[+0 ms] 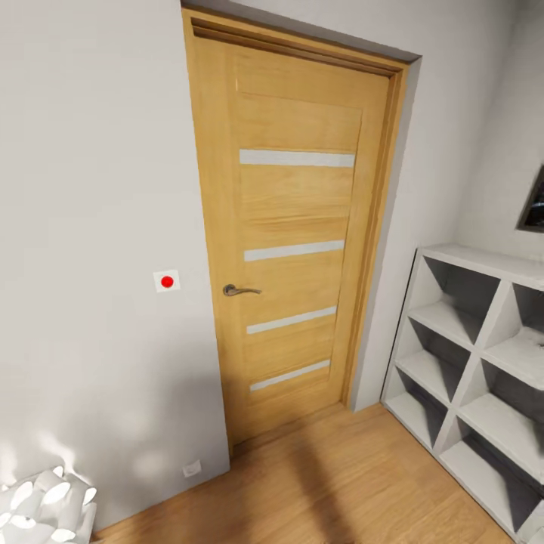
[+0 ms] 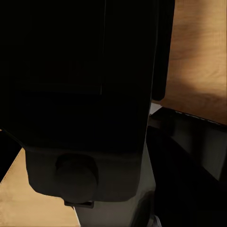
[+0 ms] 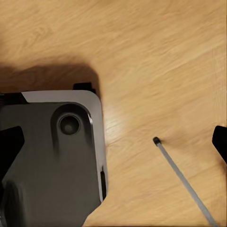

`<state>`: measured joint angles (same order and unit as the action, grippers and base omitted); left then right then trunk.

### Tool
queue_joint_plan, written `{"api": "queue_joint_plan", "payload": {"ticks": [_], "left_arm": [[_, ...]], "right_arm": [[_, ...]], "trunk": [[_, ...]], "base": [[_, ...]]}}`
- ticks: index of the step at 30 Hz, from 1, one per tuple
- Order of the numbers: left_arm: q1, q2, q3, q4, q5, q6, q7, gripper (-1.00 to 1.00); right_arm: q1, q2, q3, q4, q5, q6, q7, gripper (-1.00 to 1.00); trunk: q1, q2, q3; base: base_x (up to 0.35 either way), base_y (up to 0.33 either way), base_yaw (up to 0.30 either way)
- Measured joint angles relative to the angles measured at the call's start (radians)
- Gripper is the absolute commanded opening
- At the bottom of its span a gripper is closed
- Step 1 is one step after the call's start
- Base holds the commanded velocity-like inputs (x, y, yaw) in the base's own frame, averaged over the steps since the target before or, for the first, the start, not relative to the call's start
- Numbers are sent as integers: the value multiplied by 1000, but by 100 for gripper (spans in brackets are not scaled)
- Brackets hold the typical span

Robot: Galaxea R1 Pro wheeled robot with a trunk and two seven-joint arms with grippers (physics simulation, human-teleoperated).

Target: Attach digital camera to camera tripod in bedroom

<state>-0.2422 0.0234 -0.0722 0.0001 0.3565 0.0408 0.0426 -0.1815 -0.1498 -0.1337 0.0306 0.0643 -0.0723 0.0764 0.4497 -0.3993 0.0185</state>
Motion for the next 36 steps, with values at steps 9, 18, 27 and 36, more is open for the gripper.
{"api": "queue_joint_plan", "payload": {"ticks": [9,18,27,36], "left_arm": [[0,-3,4,0,4,0,-4,-100],[0,-3,6,0,14,-1,-6,-100],[0,-11,6,0,15,-7,-6,-100],[0,-16,5,0,15,-13,-6,-100]], "right_arm": [[0,-1,-1,0,0,-2,4,100],[0,-2,-2,0,-14,-2,6,100],[0,-2,-2,0,-16,-2,6,100],[0,-2,-2,0,-16,-2,6,100]], "trunk": [[0,0,0],[0,0,0],[0,0,0],[0,0,0]], "base": [[0,6,-294],[0,0,-295],[0,0,-295],[-22,0,-295]]}}
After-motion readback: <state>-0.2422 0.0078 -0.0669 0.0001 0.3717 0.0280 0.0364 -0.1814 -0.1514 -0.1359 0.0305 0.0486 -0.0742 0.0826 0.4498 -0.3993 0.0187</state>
